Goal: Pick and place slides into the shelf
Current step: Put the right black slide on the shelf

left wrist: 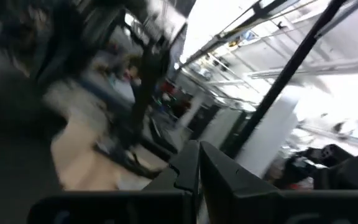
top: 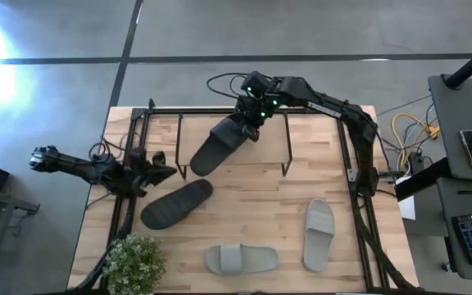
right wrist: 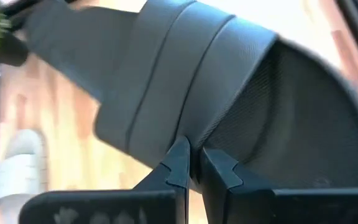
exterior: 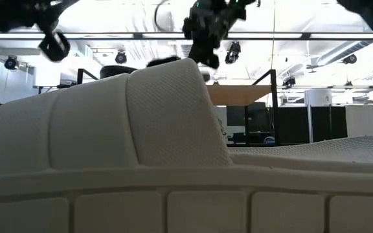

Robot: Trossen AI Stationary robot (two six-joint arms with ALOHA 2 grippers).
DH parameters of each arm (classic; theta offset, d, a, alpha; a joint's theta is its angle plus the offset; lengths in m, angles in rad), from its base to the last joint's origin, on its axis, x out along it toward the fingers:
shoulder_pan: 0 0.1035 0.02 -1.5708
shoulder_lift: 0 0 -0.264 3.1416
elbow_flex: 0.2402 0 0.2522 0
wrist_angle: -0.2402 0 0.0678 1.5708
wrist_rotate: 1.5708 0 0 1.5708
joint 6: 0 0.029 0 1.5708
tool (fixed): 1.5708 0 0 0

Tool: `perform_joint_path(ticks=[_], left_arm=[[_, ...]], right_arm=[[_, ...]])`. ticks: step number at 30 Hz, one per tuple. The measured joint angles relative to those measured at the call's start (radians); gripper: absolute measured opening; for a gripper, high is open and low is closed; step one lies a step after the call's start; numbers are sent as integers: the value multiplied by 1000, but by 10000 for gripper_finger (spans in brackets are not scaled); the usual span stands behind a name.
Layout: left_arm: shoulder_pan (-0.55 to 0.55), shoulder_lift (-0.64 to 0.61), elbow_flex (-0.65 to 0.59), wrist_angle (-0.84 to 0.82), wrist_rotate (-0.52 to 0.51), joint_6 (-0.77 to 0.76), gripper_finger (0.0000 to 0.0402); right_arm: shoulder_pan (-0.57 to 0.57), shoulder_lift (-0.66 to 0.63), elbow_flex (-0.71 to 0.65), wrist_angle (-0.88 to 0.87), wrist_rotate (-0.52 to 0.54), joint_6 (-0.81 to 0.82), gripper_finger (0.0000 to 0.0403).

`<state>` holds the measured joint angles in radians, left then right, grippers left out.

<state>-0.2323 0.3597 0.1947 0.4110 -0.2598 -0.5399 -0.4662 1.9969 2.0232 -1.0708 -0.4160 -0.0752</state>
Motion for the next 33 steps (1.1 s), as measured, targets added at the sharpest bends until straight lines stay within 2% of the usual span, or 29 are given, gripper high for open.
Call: perform_joint_path(ticks=[4, 8, 10, 13, 19, 24, 27, 30, 33], left_arm=[[20, 95, 134, -26, -8, 165, 0], [50, 269, 307, -258, -8, 207, 0], [68, 357, 372, -351, -2, 206, 0], [98, 480, 441, -387, 24, 216, 0], [150, 619, 571, -373, 47, 289, 0], [199, 638, 657, -469, 46, 349, 0], [235, 622, 702, -678, 44, 367, 0], [272, 586, 746, -859, 43, 366, 0], [324, 547, 780, -932, 43, 371, 0]], right_arm=[[-49, 53, 41, -3, 1, -14, 13], [-65, 90, 92, -9, 13, -16, 23], [-65, 96, 119, -13, 21, -16, 40], [-59, 94, 157, -31, 36, -16, 76], [-51, 80, 214, -70, 39, -17, 143], [-49, 79, 253, -62, 189, 16, 173], [-51, 70, 280, -158, 221, 30, 178], [-49, 61, 294, -293, 222, 51, 169], [-33, 59, 271, -371, 236, 106, 139]])
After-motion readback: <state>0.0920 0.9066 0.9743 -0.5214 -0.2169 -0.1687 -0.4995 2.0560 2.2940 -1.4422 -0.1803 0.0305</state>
